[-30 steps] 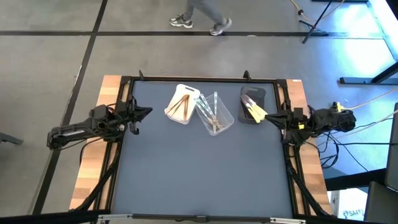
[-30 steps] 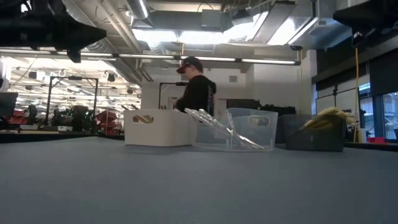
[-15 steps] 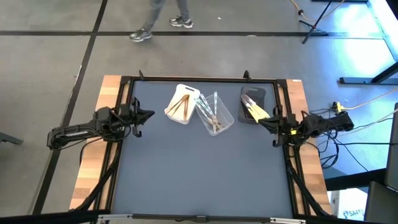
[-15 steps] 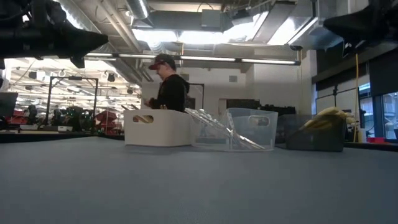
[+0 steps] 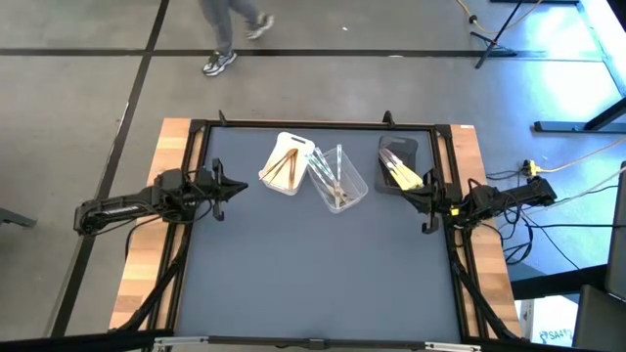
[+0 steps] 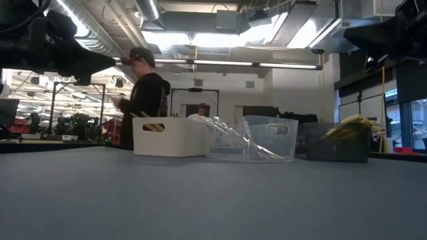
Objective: Sort silverware by color (type)
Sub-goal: Return to home position
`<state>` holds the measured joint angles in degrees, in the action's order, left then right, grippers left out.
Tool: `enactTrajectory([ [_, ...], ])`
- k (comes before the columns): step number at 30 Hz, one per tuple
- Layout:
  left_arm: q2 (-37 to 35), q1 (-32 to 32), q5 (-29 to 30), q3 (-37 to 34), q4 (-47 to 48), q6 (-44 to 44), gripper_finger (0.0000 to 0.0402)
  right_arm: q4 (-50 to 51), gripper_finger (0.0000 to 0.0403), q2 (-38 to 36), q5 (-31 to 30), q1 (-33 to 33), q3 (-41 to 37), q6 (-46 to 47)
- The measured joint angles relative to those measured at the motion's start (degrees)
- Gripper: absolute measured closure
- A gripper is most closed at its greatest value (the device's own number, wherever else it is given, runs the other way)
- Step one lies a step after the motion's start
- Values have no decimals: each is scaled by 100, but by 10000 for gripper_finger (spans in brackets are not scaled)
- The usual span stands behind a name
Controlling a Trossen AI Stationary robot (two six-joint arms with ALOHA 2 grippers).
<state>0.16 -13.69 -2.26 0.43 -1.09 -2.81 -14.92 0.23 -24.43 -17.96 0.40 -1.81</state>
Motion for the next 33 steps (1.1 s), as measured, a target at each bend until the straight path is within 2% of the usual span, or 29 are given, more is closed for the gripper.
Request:
enactTrajectory([
  [8,5,0,-28,2,0,39,398,283,393,0,-353,84,0,-461],
  [14,5,0,-31,2,5,-41,398,1046,393,4,-382,717,2,-460],
  [17,9,0,-31,2,6,-49,398,1051,393,1,15,1174,2,-453],
  [24,9,0,-10,2,13,-56,398,1221,393,1,1398,2061,7,-286],
  [33,9,0,17,2,20,-413,398,1244,393,2,1492,2328,7,-251],
])
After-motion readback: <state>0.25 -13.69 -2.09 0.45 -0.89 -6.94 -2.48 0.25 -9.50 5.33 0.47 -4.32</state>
